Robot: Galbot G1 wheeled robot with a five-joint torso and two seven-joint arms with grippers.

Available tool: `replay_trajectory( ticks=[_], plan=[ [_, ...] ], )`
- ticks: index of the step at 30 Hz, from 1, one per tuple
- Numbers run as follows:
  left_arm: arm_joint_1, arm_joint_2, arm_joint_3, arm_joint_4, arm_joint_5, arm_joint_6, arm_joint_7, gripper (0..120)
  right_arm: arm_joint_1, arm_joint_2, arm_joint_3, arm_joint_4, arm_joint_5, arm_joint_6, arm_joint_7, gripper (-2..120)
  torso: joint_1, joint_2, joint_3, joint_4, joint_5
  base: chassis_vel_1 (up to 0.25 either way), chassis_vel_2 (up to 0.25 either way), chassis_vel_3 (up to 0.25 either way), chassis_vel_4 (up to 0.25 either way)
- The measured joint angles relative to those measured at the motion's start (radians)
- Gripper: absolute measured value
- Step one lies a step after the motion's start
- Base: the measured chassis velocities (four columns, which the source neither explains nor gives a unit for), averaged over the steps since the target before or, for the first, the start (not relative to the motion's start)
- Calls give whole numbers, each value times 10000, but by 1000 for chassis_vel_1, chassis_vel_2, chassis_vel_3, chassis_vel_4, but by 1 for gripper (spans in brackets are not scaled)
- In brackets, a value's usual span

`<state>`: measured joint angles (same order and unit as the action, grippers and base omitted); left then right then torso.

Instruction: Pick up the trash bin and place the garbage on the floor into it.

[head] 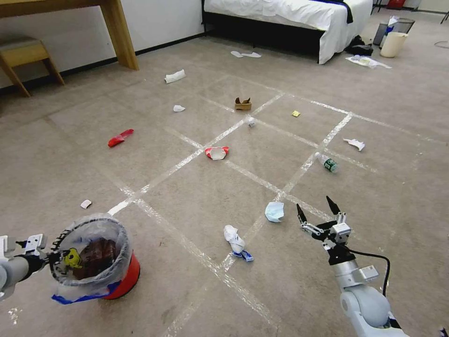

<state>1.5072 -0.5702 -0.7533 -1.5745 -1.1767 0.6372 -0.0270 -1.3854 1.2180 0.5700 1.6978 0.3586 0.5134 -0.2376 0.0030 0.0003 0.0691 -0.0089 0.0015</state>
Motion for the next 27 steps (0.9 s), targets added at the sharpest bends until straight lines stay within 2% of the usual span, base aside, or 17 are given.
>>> replay_trajectory(
  ticks=[2,6,8,9,11,12,15,18,21,22,24,27],
  plan=[
    [39,-84,-150,-263,-300,98,-305,3,-38,24,26,114,63,0,102,100,0,0,1,-5,-18,0,0,0,0],
    [72,-98,-258,-602,-654,202,-622,1,-88,40,130,215,165,18,152,100,0,-1,3,-7,-25,0,0,0,0],
    [69,-98,-358,-1123,-1298,410,-1374,1,-139,120,390,279,227,98,173,100,2,-3,4,-15,-34,0,0,0,0],
    [69,-98,-358,-1123,-1298,410,-1374,1,-139,120,390,279,227,98,173,100,2,-3,4,-15,-34,0,0,0,0],
    [37,-165,-540,-1839,-2053,585,-2466,1,-149,212,610,347,298,112,233,100,1,-4,4,-14,-25,0,0,0,0],
    [37,-165,-540,-1839,-2053,585,-2466,1,-149,212,610,347,298,112,233,100,1,-4,4,-14,-25,0,0,0,0],
    [-30,-201,-756,-2452,-2535,651,-3109,1,-174,212,890,428,461,128,239,100,1,-3,4,-10,-19,0,0,0,0],
    [-56,-201,-830,-2575,-2689,656,-3276,1,-182,190,977,444,520,130,237,100,2,-3,4,-11,-18,0,0,0,0],
    [-75,-175,-1130,-2928,-3451,731,-3789,1,-225,114,1256,536,732,138,192,100,2,-3,3,-9,-15,0,0,0,0],
    [-75,-175,-1130,-2928,-3451,731,-3789,1,-225,114,1256,536,732,138,192,100,2,-3,3,-9,-15,0,0,0,0],
    [-101,-213,-1358,-3169,-4024,793,-4256,1,-272,120,1436,580,925,135,90,100,2,-3,3,-10,-15,0,0,0,0],
    [-114,-301,-1518,-3356,-4375,839,-4617,1,-307,192,1541,576,1050,121,-26,100,2,-3,3,-10,-15,0,0,0,0]
  ],
)
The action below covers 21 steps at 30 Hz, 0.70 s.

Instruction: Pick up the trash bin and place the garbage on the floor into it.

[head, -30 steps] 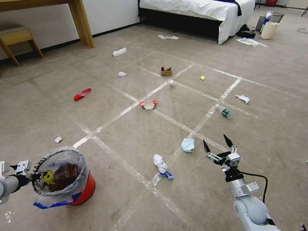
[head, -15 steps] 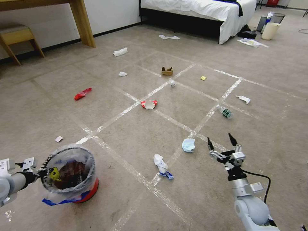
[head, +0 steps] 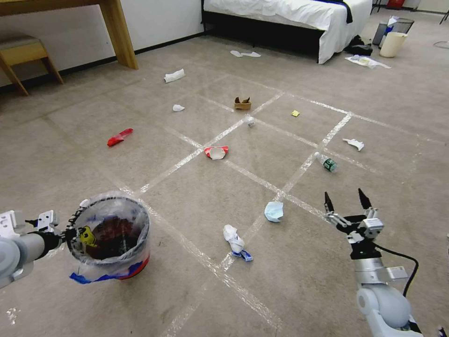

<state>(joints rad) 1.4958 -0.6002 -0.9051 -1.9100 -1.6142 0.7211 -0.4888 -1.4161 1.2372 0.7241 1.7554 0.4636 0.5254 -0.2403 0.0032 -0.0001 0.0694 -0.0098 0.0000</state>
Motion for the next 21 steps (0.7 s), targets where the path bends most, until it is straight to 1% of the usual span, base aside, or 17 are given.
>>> replay_trajectory(
  ticks=[1,3,4,6,7,10,17,21],
  plan=[
    [0,0,0,0,0,0,0,1,0,0,0,0,0,0,0,100,0,0,0,0,0,0,0,0,0],
    [-22,-196,-213,-289,-522,94,-387,1,-42,171,121,-138,70,16,-159,100,0,0,0,2,0,0,0,0,0],
    [-22,-196,-213,-289,-522,94,-387,1,-42,171,121,-138,70,16,-159,100,0,0,0,2,0,0,0,0,0],
    [-88,-408,-398,-467,-927,153,-789,1,-137,300,221,-236,72,58,-209,100,0,0,-1,1,1,0,0,0,0],
    [-88,-408,-398,-467,-927,153,-789,1,-137,300,221,-236,72,58,-209,100,0,0,-1,1,1,0,0,0,0],
    [-69,-665,-596,-726,-1339,164,-1219,1,-313,399,309,-299,35,133,-313,100,0,0,-1,2,1,0,0,0,0],
    [-32,-888,-690,-896,-1452,164,-1455,1,-399,420,291,-418,-97,233,-382,100,-1,0,-1,2,1,0,0,0,0],
    [-24,-901,-691,-915,-1451,164,-1460,1,-397,403,278,-418,-105,235,-385,100,-1,0,-1,3,0,0,0,0,0]
  ],
)
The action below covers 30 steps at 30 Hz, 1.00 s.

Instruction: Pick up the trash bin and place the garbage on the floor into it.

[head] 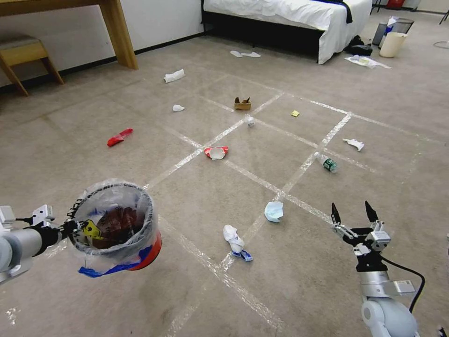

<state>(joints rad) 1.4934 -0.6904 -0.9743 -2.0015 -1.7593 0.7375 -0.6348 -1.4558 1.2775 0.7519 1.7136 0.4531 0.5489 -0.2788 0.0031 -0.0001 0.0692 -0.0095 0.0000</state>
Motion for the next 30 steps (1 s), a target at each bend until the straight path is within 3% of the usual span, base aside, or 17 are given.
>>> replay_trajectory(
  ticks=[30],
  plan=[
    [-29,12,201,-126,183,-14,-97,1,124,-189,-236,-180,-257,94,4,100,1,0,1,-1,0,-73,79,78,-73]
  ],
)
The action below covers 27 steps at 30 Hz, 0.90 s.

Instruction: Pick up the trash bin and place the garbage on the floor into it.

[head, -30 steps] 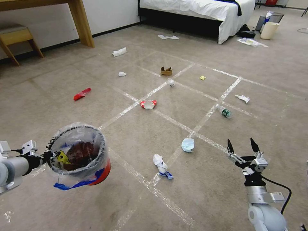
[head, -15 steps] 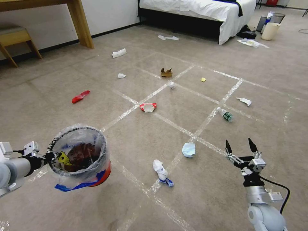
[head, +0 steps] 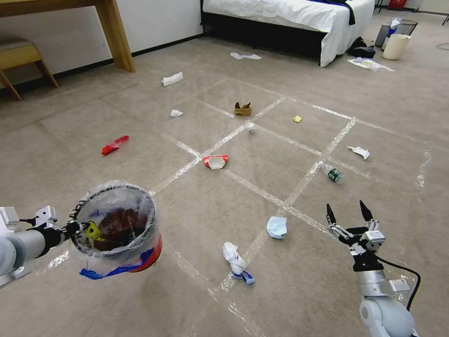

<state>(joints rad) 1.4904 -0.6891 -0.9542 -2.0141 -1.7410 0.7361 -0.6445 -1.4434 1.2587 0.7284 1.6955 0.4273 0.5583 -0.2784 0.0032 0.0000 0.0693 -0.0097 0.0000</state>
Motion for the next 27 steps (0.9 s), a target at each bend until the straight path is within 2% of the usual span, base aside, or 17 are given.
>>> replay_trajectory(
  ticks=[10,13,14,15,16,18,19,21,22,24,25,26,27],
  plan=[
    [-166,-21,223,38,102,-7,0,1,222,-171,-193,-113,-145,-109,124,100,-2,0,0,0,0,-43,52,42,-48],
    [-198,-66,263,57,207,-12,33,1,355,-476,-484,-225,-504,-189,288,100,-1,0,0,0,0,-12,18,15,-13],
    [-202,-66,254,55,218,-24,78,1,427,-924,-823,-196,-519,-460,416,100,-1,0,1,-1,5,0,0,0,0],
    [-208,-67,237,48,247,-58,132,1,496,-1792,-1363,5,-156,-989,471,100,-1,0,1,-2,4,0,0,0,0],
    [-208,-67,237,48,247,-58,132,1,496,-1792,-1363,5,-156,-989,471,100,-1,0,1,-2,4,0,0,0,0],
    [-212,-85,208,22,323,-78,196,1,728,-3475,-2424,516,1104,-2197,487,100,-1,0,0,0,-2,0,0,0,0],
    [-212,-85,208,22,323,-78,196,1,728,-3475,-2424,516,1104,-2197,487,100,-1,0,0,0,-2,0,0,0,0],
    [-324,-90,306,36,393,-80,209,1,951,-5058,-3338,1018,2735,-3378,512,100,-2,0,0,5,5,0,0,0,0],
    [-324,-90,306,36,393,-80,209,1,951,-5058,-3338,1018,2735,-3378,512,100,-2,0,0,5,5,0,0,0,0],
    [-376,-86,398,54,512,-90,242,1,1381,-6756,-4539,1552,4432,-4650,1027,100,-1,1,1,-1,-6,0,0,0,0],
    [-376,-86,398,54,512,-90,242,1,1381,-6756,-4539,1552,4432,-4650,1027,100,-1,1,1,-1,-6,0,0,0,0],
    [-377,-87,405,54,556,-90,245,1,1647,-7398,-5063,1836,5134,-5399,1299,100,-1,1,1,0,3,0,0,0,0],
    [-377,-87,405,54,556,-90,245,1,1647,-7398,-5063,1836,5134,-5399,1299,100,-1,1,1,0,3,0,0,0,0]
  ],
)
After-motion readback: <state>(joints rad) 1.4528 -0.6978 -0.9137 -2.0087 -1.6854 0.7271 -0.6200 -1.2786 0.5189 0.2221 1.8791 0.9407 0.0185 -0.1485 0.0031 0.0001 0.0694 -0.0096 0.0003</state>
